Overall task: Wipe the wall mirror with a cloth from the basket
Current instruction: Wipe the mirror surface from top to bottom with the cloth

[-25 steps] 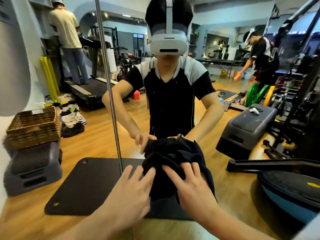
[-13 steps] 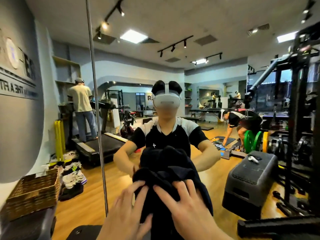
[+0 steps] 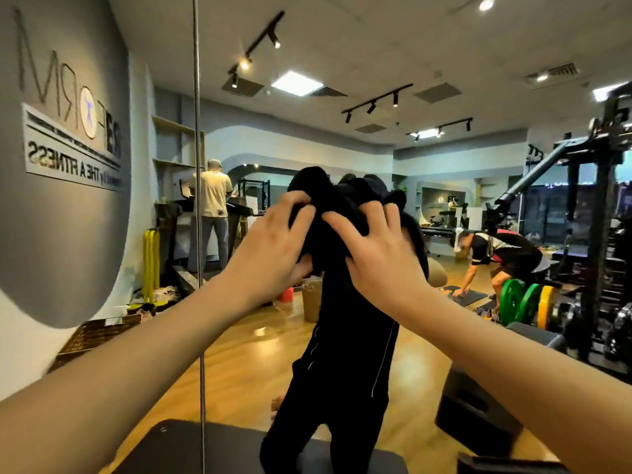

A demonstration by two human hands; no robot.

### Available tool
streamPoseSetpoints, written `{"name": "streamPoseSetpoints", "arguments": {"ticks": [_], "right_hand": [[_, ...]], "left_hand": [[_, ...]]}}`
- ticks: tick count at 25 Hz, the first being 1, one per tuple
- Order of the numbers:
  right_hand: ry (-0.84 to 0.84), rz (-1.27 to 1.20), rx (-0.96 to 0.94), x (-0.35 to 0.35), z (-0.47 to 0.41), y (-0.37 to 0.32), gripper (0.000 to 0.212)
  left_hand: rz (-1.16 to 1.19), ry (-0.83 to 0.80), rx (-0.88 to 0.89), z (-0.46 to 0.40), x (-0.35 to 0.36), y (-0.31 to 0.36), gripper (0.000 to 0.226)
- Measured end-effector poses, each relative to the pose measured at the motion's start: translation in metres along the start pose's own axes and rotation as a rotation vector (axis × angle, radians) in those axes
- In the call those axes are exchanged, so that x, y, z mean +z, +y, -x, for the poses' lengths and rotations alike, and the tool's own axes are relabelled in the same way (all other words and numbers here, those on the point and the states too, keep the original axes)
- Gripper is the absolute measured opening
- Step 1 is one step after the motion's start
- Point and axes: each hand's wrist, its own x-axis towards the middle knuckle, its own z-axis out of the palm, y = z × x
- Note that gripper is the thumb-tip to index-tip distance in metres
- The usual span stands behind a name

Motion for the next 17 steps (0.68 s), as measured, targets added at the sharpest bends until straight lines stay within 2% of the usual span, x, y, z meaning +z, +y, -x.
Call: {"name": "streamPoseSetpoints", "arguments": {"ticks": [4,8,12,17], "right_hand": [[0.064,-0.018,-0.042,-0.005,-0.035,-0.029,0.072],[0.126,-0.05,-0.086,0.008,-0.062,-0.072,0.056],[0.112,-0.019,-0.065,0.013,-0.099,-0.107,0.053],[0.042,0.017,-0.061,-0.044,-0.176,-0.108,0.052]], "left_hand": [[-0.062,0.036,-0.043,0.004,-0.043,-0.021,0.067],[-0.085,0.061,-0.058,0.027,-0.067,-0.061,0.068],[-0.05,0.09,-0.056,0.025,-0.088,-0.106,0.068],[0.027,0.079,-0.094,-0.027,-0.149,-0.124,0.07]]}}
